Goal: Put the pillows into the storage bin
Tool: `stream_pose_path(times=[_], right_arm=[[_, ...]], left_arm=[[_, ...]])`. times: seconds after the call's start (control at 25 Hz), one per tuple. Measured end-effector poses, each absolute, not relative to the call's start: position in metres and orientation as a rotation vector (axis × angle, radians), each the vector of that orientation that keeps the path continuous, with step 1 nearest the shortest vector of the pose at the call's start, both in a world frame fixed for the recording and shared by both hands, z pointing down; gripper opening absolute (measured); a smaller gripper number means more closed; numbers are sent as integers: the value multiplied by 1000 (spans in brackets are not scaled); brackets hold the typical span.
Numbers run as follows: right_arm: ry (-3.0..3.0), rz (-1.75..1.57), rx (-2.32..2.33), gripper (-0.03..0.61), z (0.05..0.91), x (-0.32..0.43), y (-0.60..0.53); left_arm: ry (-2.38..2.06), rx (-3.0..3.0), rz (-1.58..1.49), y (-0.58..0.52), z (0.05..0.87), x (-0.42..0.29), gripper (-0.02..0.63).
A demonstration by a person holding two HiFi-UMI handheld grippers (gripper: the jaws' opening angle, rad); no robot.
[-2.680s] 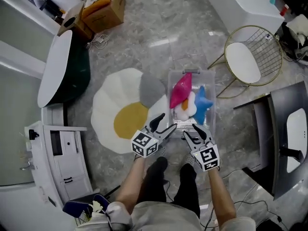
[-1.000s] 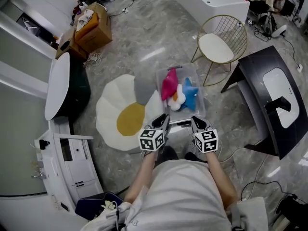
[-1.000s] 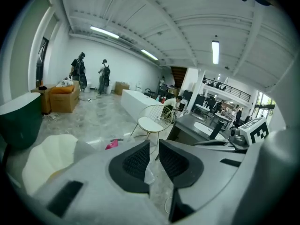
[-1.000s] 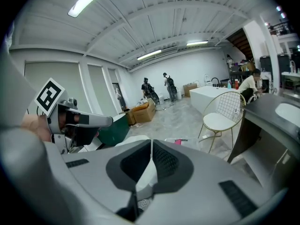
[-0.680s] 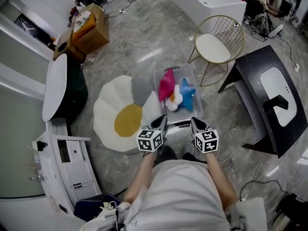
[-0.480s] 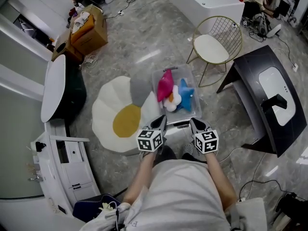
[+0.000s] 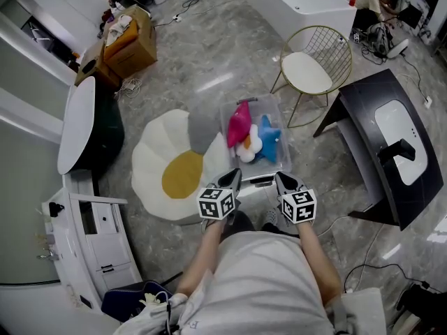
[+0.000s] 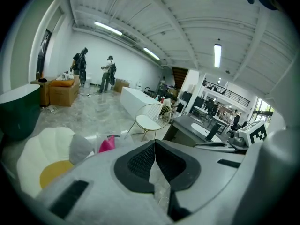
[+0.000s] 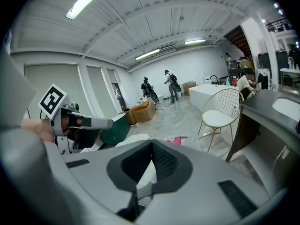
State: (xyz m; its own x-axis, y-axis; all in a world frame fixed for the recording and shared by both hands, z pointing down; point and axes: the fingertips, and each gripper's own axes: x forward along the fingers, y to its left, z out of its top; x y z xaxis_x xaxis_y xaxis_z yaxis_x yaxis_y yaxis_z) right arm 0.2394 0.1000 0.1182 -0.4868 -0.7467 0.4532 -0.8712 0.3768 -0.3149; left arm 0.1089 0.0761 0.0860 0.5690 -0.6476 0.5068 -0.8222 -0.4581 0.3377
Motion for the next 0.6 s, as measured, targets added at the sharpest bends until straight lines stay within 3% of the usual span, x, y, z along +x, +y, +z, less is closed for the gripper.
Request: stream_pose_path(times=[0.6], right_arm=[[-2439,794,1395,-2,118,235,97]], left_arm=[[-1212,2256,457,72,81,108,11]])
